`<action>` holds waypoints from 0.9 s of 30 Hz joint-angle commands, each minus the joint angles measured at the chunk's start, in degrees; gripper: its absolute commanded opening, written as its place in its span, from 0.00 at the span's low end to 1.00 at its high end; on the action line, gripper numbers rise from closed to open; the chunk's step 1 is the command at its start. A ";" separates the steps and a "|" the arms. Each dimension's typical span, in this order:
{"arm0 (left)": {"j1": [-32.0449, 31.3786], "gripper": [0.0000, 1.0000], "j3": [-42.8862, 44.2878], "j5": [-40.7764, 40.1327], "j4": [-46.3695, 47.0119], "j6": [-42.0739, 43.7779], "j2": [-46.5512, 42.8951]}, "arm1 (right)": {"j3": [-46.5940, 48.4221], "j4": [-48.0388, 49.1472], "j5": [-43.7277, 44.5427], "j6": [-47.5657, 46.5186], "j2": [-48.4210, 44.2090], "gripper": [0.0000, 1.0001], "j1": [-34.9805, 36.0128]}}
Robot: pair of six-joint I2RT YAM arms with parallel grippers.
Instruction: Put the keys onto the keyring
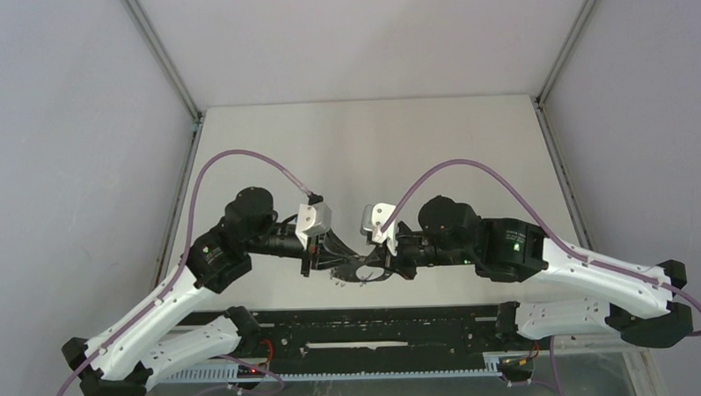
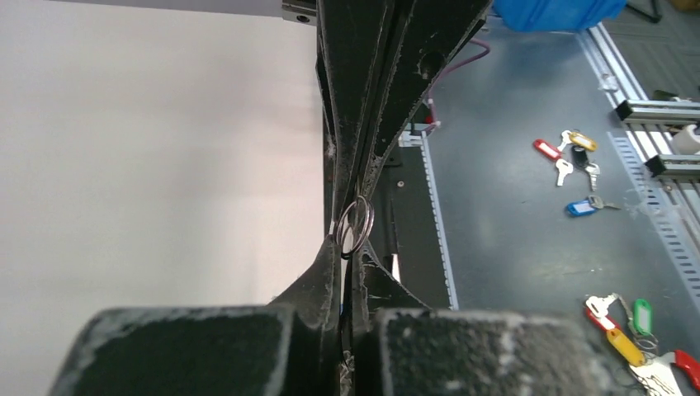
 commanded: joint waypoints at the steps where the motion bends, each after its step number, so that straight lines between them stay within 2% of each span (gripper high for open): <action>1: 0.03 0.00 2.14 6.11 6.07 -2.92 -1.17 | 2.27 2.80 1.06 -0.02 -0.54 0.00 0.60; 6: 0.36 0.01 1.26 4.27 8.92 -4.56 -1.59 | 2.27 2.93 0.77 0.22 -0.31 0.00 0.68; 7: 0.45 0.05 1.10 3.60 8.98 -4.55 -1.75 | 2.26 2.87 0.73 0.28 -0.29 0.00 0.68; 9: 0.81 0.28 0.87 1.86 8.90 -4.14 -1.99 | 2.25 2.79 0.56 0.33 -0.36 0.00 0.68; 11: 1.16 0.39 0.39 0.55 8.82 -3.47 -2.38 | 2.21 2.87 0.50 0.32 -0.33 0.00 0.74; 13: 1.33 0.45 -0.17 -0.19 8.82 -2.19 -2.70 | 2.24 2.90 0.30 0.31 -0.29 0.00 0.76; 21: 1.67 0.45 -0.15 -4.23 3.88 5.78 -3.66 | 2.23 2.59 0.24 0.42 -0.28 0.00 0.85; 27: 1.92 0.47 -0.23 -8.06 2.44 3.70 -3.59 | 2.21 2.72 0.61 0.20 -0.30 0.00 0.94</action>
